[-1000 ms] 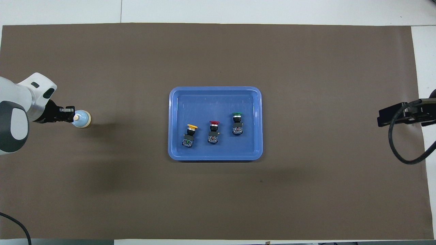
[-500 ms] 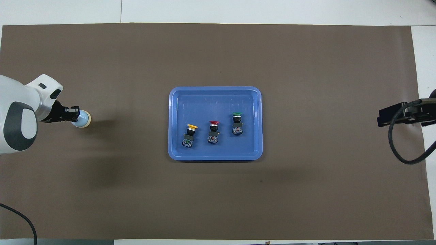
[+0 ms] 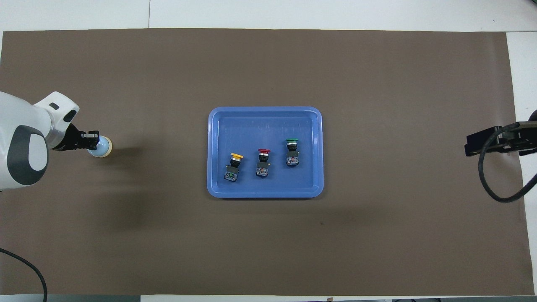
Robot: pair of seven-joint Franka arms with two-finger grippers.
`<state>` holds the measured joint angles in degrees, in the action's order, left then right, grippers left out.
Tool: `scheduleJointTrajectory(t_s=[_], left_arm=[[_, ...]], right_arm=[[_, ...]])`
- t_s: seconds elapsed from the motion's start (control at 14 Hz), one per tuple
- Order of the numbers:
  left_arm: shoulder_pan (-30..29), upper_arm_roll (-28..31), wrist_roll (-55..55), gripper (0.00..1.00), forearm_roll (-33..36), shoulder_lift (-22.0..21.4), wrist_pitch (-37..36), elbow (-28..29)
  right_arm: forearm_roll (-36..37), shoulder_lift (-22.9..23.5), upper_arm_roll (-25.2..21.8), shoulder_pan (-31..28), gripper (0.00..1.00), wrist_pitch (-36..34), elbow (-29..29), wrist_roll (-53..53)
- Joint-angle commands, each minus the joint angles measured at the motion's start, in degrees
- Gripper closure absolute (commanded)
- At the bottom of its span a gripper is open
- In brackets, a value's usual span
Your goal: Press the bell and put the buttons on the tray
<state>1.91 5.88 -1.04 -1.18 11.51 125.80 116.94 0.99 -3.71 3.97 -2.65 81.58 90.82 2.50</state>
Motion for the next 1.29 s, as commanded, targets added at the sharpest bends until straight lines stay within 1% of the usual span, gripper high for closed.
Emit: scheduleJointTrajectory(t_s=[0.0,0.14,0.29,0.36,0.43,0.5,0.57,0.79,0.86,1.0,1.21], left_arm=[[0.29,0.01,0.16,1.00,0.56,-0.34,-9.31,-6.26],[0.11,0.10,-0.01,1.00,0.56,-1.75,-15.91,-10.40],[-0.15,0.10,-0.45,1.00,0.48,-2.37,-23.11,-16.01],[-0.41,0.10,-0.45,0.78,0.48,-3.67,-26.11,-18.31],[-0.50,0.19,-0.45,0.49,0.48,-5.60,-27.96,-19.63],[-0.51,0.36,-0.54,0.17,0.48,-7.88,-28.94,-19.82],[-0.51,0.36,-0.63,0.00,0.56,-10.17,-30.43,-19.82],[-0.24,0.10,-0.63,0.00,0.65,-14.23,-38.85,-21.49],[0.19,0.01,-0.63,0.00,0.65,-15.02,-40.10,-21.49],[0.55,-0.42,-0.63,0.00,0.65,-16.17,-41.51,-21.49],[0.64,-1.57,-0.54,0.00,0.57,-16.34,-41.52,-21.58]], right_arm=[[0.59,-0.95,0.95,-1.22,0.00,0.42,1.12,-0.74],[0.59,-0.95,0.95,-1.31,0.00,0.42,1.12,-0.74],[0.50,-0.95,0.95,-1.22,0.00,0.42,1.03,-0.74],[0.59,-0.95,0.95,-1.22,0.00,0.42,1.03,-0.74],[0.59,-0.95,0.95,-1.31,0.00,0.42,1.03,-0.74],[0.59,-0.95,0.95,-1.22,0.00,0.42,1.03,-0.74],[0.59,-0.95,0.95,-1.22,0.00,0.42,1.12,-0.74],[0.59,-0.95,0.95,-1.22,0.00,0.42,1.03,-0.74],[0.59,-0.95,0.95,-1.22,0.00,0.42,1.12,-0.74],[0.59,-0.95,0.95,-1.22,0.00,0.42,1.03,-0.74],[0.59,-0.95,0.95,-1.22,0.00,0.42,1.03,-0.74]])
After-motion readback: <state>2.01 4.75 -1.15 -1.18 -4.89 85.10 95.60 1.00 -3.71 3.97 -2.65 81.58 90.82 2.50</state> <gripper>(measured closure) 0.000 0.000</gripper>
